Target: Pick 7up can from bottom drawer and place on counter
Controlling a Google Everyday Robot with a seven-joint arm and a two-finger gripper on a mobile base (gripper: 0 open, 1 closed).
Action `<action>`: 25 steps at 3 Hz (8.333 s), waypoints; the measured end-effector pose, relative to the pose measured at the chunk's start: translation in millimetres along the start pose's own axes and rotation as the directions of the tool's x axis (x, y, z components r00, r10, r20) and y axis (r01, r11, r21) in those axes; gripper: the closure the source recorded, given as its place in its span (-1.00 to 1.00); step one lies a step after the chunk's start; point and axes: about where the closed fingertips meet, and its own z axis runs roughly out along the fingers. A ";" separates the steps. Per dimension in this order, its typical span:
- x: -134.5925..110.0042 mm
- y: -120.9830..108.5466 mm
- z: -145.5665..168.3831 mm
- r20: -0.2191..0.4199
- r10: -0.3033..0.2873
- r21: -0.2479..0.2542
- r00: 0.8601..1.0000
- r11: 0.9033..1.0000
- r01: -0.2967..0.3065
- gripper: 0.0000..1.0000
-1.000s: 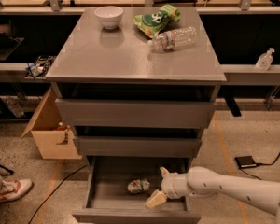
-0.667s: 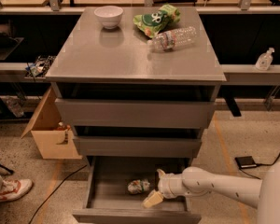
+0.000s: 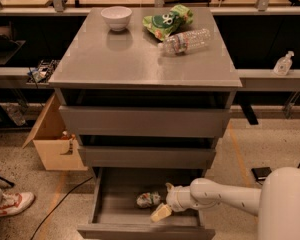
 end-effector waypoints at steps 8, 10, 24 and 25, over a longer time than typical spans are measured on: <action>22.1 -43.4 146.7 -0.076 -0.178 0.009 0.981 0.984 0.179 -0.63; 24.4 -48.0 154.8 -0.015 -0.190 -0.032 0.982 0.981 0.190 0.30; -179.1 7.8 -223.1 0.135 -0.716 0.489 0.685 0.649 0.582 1.00; -181.4 7.8 -224.2 0.134 -0.721 0.493 0.680 0.644 0.585 1.00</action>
Offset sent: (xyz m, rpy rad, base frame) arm 0.0321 0.0018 -0.0913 -0.0829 -0.0253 -0.0097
